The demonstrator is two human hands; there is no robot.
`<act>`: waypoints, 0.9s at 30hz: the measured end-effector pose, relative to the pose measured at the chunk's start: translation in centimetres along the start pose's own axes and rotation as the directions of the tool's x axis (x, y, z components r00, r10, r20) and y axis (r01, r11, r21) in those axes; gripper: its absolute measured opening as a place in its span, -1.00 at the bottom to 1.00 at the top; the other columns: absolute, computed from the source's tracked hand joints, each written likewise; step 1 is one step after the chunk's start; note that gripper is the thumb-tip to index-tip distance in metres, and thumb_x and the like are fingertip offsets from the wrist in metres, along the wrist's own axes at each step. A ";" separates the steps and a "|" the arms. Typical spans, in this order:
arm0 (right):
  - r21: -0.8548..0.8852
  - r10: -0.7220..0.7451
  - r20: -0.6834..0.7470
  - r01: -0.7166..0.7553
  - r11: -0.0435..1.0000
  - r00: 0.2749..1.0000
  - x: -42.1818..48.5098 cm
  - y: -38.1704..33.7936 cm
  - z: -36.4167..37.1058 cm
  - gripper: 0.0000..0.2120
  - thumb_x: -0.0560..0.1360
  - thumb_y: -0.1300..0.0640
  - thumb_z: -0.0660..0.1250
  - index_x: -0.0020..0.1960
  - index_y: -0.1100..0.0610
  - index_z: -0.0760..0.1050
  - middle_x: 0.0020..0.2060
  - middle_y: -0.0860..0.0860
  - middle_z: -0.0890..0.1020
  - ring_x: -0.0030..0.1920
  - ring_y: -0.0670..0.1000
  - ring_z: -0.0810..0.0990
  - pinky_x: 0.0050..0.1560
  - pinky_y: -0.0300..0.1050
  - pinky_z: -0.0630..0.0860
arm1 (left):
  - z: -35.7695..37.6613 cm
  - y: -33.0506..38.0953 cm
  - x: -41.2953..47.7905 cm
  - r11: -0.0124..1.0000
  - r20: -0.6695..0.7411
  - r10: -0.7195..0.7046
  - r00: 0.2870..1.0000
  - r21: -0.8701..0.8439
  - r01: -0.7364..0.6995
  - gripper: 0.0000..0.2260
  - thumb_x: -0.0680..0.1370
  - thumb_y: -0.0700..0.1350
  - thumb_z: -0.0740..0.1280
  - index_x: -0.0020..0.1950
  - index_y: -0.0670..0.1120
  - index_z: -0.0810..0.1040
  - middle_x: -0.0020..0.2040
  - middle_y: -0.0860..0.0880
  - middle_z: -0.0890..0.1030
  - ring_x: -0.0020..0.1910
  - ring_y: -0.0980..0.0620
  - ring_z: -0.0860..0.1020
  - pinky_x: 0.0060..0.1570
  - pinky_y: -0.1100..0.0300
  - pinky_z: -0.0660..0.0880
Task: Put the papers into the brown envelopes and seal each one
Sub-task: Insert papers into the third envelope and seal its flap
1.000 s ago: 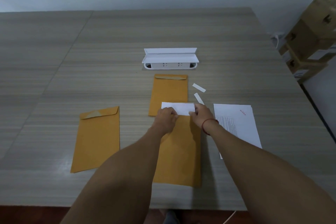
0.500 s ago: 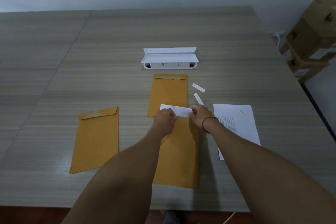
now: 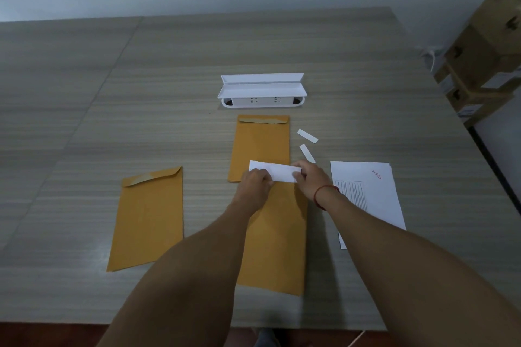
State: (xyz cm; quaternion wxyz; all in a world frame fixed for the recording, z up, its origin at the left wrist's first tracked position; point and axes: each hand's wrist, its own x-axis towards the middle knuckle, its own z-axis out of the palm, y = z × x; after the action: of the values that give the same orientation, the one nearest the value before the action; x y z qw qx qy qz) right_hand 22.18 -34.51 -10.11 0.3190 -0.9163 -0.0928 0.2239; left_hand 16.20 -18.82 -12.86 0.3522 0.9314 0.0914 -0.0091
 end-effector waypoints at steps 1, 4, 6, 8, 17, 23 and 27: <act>-0.019 0.006 -0.014 -0.006 1.000 1.000 0.1 0.0 0.0 -0.74 0.61 0.12 0.15 0.24 0.02 0.51 0.14 0.09 0.61 0.18 0.17 0.53 0.20 -0.01 0.47 | -0.1 0.1 0.0 1.000 0.006 0.005 1.000 -0.009 -0.005 -0.90 0.50 -0.30 0.28 -0.16 -0.27 0.58 -0.17 -0.19 0.63 -0.13 -0.18 0.55 -0.06 0.01 0.46; -0.052 0.025 0.030 -0.023 0.998 0.999 0.6 0.1 -0.5 -0.74 0.61 0.13 0.15 0.19 -0.03 0.55 0.16 0.08 0.60 0.21 0.16 0.51 0.22 -0.02 0.44 | -0.1 -0.1 0.1 1.000 0.012 0.002 1.000 -0.024 -0.002 -0.90 0.50 -0.27 0.28 -0.17 -0.23 0.57 -0.16 -0.15 0.63 -0.10 -0.15 0.54 -0.05 -0.01 0.49; -0.079 0.033 0.068 -0.028 0.996 0.997 0.8 -0.2 -1.0 -0.74 0.61 0.13 0.14 0.18 -0.03 0.55 0.15 0.09 0.60 0.20 0.16 0.51 0.21 -0.02 0.46 | -0.1 -0.1 0.1 1.000 0.015 -0.004 1.000 -0.022 0.004 -0.90 0.51 -0.26 0.28 -0.17 -0.21 0.56 -0.15 -0.14 0.63 -0.09 -0.14 0.53 -0.07 -0.01 0.50; -0.131 0.045 0.088 -0.033 0.991 0.995 0.9 -0.6 -1.2 -0.72 0.62 0.15 0.11 0.21 -0.01 0.53 0.14 0.11 0.61 0.18 0.17 0.52 0.19 -0.01 0.47 | 0.0 0.0 0.1 1.000 0.020 0.014 1.000 -0.022 -0.013 -0.90 0.51 -0.26 0.28 -0.17 -0.22 0.56 -0.16 -0.14 0.63 -0.12 -0.14 0.55 -0.09 -0.03 0.51; -0.162 0.043 0.111 -0.025 0.986 0.993 0.5 -0.4 -0.8 -0.76 0.60 0.14 0.15 0.17 0.01 0.55 0.06 0.09 0.61 0.13 0.16 0.54 0.18 0.04 0.51 | 0.5 -0.3 -0.2 1.000 0.010 0.026 1.000 0.015 -0.027 -0.90 0.50 -0.22 0.28 -0.19 -0.17 0.56 -0.16 -0.11 0.62 -0.12 -0.13 0.54 -0.13 -0.01 0.51; -0.014 0.036 -0.026 -0.036 0.999 0.999 0.5 -0.6 -0.8 -0.65 0.53 0.01 0.20 -0.39 0.07 0.52 -0.29 0.05 0.51 -0.19 0.08 0.48 -0.17 -0.11 0.40 | 0.5 -1.0 -0.4 0.995 0.008 0.103 0.995 0.012 -0.103 -0.91 0.48 -0.23 0.29 -0.18 -0.19 0.56 -0.25 -0.15 0.57 -0.22 -0.14 0.48 -0.22 0.04 0.42; 0.145 0.142 0.002 -0.141 0.979 0.990 0.8 -0.4 -1.7 -0.66 0.55 0.10 0.10 -0.02 0.22 0.62 -0.07 0.18 0.66 -0.07 0.14 0.58 -0.04 -0.03 0.51 | 0.5 -1.5 -0.5 0.993 0.026 0.112 0.993 0.024 -0.113 -0.93 0.53 -0.21 0.29 -0.14 -0.15 0.54 -0.26 -0.04 0.48 -0.20 -0.05 0.40 -0.18 0.06 0.39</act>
State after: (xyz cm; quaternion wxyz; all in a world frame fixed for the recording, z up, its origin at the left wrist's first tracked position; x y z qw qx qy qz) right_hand 23.71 -34.87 -8.98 0.3684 -0.8958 -0.0097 0.2484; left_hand 15.42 -18.11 -14.13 0.3413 0.9393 0.0344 -0.0017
